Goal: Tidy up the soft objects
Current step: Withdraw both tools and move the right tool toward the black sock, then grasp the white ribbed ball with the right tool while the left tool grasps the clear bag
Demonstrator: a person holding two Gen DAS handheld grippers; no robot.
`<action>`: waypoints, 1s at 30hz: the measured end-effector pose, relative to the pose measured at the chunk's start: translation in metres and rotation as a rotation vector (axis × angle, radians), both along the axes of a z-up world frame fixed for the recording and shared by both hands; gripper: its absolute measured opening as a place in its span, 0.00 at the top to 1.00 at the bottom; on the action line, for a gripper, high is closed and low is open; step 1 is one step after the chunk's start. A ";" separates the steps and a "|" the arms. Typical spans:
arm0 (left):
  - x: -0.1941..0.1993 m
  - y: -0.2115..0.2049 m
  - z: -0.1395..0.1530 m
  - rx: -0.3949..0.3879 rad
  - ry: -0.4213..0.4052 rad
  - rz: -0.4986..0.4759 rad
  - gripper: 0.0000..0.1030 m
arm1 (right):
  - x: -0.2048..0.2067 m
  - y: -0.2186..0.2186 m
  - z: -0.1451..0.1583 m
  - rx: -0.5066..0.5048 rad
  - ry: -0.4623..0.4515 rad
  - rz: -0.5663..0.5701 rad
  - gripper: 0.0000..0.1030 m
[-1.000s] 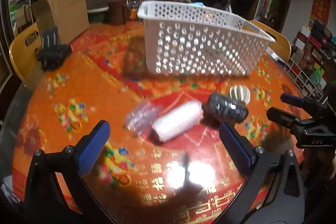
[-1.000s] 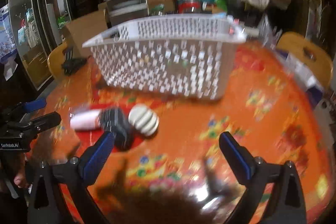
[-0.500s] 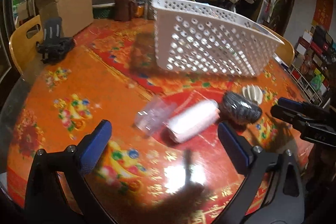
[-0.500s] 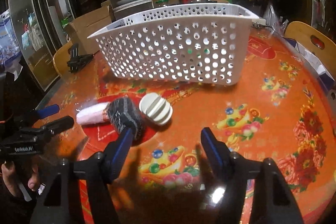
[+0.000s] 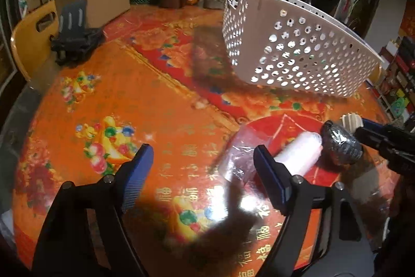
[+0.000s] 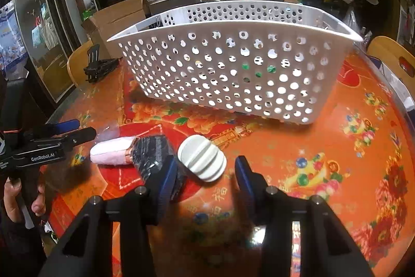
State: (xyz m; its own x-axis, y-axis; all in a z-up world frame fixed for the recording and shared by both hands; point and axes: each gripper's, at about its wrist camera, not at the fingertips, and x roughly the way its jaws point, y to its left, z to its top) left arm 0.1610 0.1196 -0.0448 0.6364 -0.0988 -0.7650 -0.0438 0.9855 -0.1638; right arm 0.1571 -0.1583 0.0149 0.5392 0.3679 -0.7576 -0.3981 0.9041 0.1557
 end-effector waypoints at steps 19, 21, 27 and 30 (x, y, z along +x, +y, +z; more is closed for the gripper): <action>0.009 -0.031 -0.006 0.084 0.014 -0.083 0.56 | 0.006 0.002 -0.013 -0.013 0.002 0.032 0.72; 0.009 -0.037 -0.005 0.090 0.013 -0.104 0.60 | 0.004 0.001 -0.011 -0.010 -0.002 0.030 0.72; 0.006 -0.047 -0.004 0.101 0.001 -0.117 0.72 | 0.000 -0.007 -0.004 0.002 -0.014 0.015 0.72; 0.000 -0.048 0.002 0.106 -0.031 -0.097 0.73 | -0.003 -0.012 -0.001 0.007 -0.023 0.010 0.72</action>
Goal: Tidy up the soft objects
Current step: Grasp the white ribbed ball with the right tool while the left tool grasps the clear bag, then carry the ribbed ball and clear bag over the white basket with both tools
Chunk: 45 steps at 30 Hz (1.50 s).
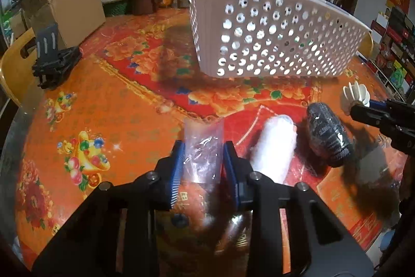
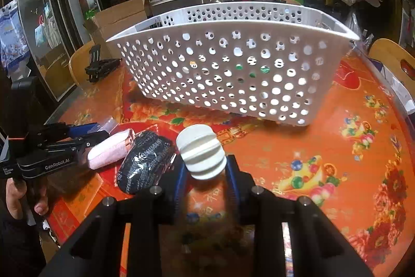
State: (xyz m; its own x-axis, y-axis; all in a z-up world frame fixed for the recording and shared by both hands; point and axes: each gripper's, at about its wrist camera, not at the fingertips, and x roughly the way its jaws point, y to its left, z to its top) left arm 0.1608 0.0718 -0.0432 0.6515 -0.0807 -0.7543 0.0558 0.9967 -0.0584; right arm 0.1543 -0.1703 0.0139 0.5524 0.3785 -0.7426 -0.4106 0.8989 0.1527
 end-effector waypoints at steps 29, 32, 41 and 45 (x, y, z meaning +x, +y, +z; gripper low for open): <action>-0.049 -0.025 0.133 -0.022 -0.263 0.002 0.73 | -0.029 -0.040 0.099 0.025 -0.198 -0.043 0.72; -0.035 -0.026 0.152 -0.035 -0.277 -0.011 0.73 | -0.016 -0.040 0.115 0.013 -0.211 -0.044 0.72; 0.046 -0.043 0.193 -0.052 -0.229 -0.034 0.73 | 0.047 -0.026 0.140 -0.056 -0.192 -0.042 0.72; 0.094 -0.058 0.185 -0.036 -0.148 -0.035 0.73 | 0.087 -0.016 0.130 -0.106 -0.130 -0.047 0.72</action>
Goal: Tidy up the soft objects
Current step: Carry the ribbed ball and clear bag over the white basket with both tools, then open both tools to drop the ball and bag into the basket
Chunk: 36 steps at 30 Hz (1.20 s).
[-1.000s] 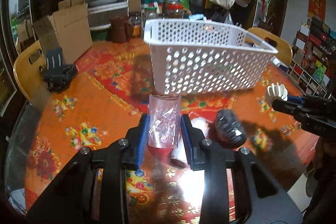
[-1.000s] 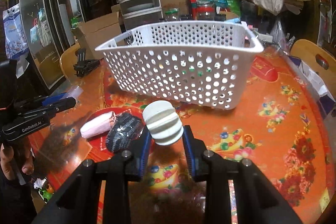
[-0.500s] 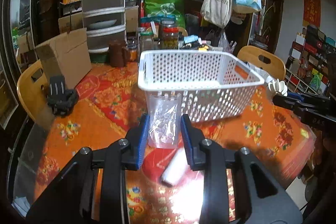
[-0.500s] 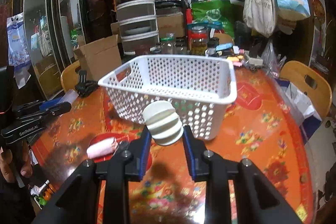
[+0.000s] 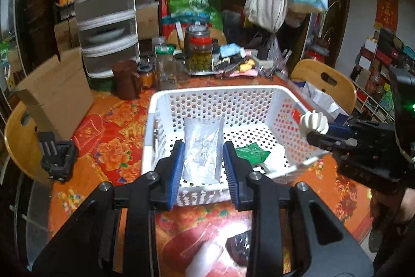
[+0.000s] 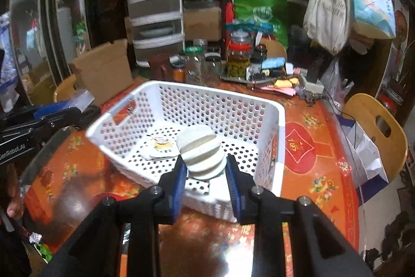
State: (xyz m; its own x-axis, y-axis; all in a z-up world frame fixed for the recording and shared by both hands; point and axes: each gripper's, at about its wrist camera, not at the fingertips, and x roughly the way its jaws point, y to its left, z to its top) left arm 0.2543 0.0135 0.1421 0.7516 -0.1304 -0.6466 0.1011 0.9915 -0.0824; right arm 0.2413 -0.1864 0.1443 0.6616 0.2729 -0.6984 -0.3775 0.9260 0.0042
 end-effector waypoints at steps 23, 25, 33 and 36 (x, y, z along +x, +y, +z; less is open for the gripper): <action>0.107 -0.017 -0.098 0.015 0.309 0.006 0.70 | 0.094 0.031 -0.086 -0.199 0.279 -0.029 0.72; 0.107 -0.017 -0.099 0.005 0.310 0.002 0.60 | 0.093 0.032 -0.085 -0.199 0.276 -0.031 0.72; 0.090 -0.023 -0.080 0.016 0.219 -0.017 0.21 | 0.085 0.029 -0.074 -0.159 0.245 -0.038 0.40; 0.079 -0.019 -0.068 -0.003 0.181 -0.024 0.16 | 0.076 0.025 -0.060 -0.120 0.200 -0.045 0.29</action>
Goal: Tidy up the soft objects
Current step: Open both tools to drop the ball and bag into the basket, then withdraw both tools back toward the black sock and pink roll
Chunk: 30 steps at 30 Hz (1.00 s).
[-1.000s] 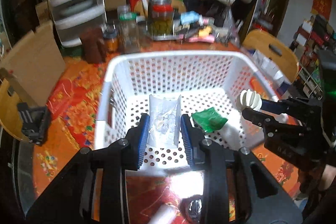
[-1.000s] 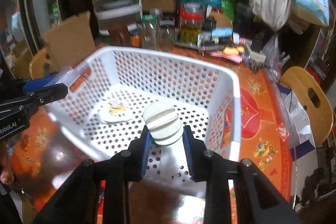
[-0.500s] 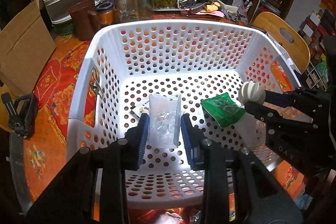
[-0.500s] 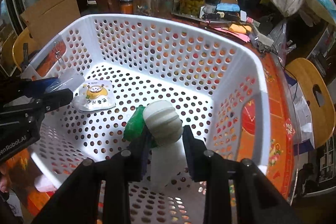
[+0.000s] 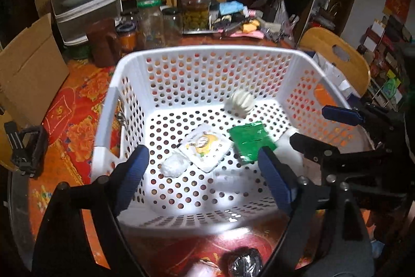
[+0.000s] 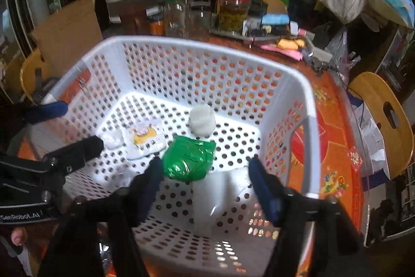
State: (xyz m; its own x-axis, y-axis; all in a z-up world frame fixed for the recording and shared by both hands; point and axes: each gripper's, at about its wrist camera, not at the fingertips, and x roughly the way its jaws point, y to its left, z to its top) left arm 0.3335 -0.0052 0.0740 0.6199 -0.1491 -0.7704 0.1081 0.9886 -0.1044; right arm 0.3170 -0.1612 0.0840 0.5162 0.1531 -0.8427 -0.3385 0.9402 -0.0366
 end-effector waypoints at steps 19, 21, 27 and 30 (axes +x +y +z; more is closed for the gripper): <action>-0.114 0.022 0.062 0.038 -0.189 0.026 0.00 | -0.074 -0.043 0.053 0.110 -0.196 -0.065 0.02; -0.135 0.024 0.066 0.019 -0.214 0.024 0.00 | -0.089 -0.045 0.058 0.108 -0.220 -0.061 0.02; -0.176 0.036 0.062 -0.019 -0.246 0.046 0.00 | -0.127 -0.051 0.062 0.131 -0.278 -0.060 0.01; -0.193 0.043 0.050 -0.019 -0.243 0.068 0.00 | -0.144 -0.055 0.056 0.145 -0.289 -0.062 0.02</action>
State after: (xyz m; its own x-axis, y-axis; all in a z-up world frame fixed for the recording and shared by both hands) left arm 0.1407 0.0381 0.1239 0.7958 -0.1136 -0.5947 0.0653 0.9926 -0.1022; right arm 0.1727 -0.2160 0.1405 0.7430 0.2217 -0.6315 -0.2758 0.9611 0.0129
